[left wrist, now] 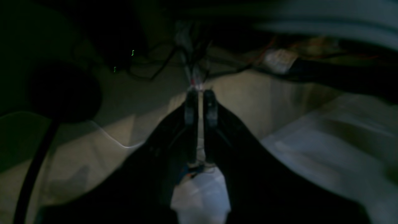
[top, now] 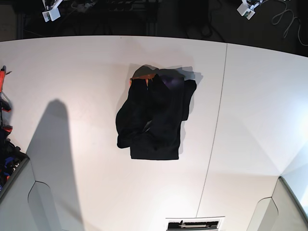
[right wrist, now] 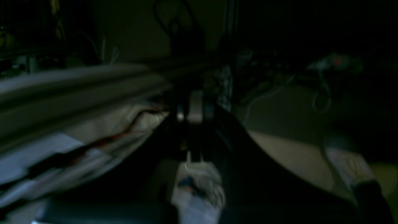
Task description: Layout the t-shirt on the table in an organized manner, then fold the t-shirt properly
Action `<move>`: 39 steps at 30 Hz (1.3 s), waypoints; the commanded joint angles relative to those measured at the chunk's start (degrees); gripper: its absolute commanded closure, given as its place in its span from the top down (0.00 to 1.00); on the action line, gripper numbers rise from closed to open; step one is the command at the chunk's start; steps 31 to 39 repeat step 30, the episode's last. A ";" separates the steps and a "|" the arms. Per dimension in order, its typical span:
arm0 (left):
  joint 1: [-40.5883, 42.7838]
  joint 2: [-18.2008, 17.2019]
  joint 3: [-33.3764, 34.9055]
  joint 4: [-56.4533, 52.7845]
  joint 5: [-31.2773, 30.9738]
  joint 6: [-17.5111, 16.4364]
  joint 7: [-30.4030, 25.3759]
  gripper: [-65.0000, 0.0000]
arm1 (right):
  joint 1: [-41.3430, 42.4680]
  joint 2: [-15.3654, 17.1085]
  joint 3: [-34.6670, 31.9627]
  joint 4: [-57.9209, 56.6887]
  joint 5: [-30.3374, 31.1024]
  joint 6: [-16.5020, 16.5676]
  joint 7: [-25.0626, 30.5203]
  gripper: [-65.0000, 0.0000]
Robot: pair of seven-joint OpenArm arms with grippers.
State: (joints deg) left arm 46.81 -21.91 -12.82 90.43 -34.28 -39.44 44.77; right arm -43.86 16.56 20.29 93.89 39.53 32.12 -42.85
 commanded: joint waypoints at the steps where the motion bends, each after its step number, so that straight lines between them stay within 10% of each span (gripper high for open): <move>1: 0.46 -0.39 -0.28 -0.79 0.20 -0.56 -2.19 0.06 | 0.50 1.11 -0.70 -1.51 -0.13 0.20 0.90 0.00; 7: -3.98 1.99 -0.28 -11.98 9.57 -0.48 -2.54 0.06 | 7.13 1.55 -6.67 -16.70 -4.55 -0.92 0.83 0.00; 12: -10.80 3.21 -0.26 -24.28 13.86 9.20 0.74 0.06 | 13.66 1.53 -12.07 -27.21 -7.74 -1.86 0.79 0.00; 17: -18.49 2.99 3.02 -37.92 17.03 10.56 0.68 0.06 | 18.01 1.44 -17.33 -33.31 -11.91 -5.95 -1.84 0.00; 29: -33.05 4.00 26.49 -50.49 14.05 14.97 -2.58 0.06 | 21.31 -0.07 -18.91 -34.36 -22.93 -5.95 -2.14 0.00; 39: -33.38 4.33 27.36 -50.49 13.81 16.11 -2.67 0.06 | 21.46 -0.07 -18.93 -34.36 -23.17 -5.95 -1.88 0.00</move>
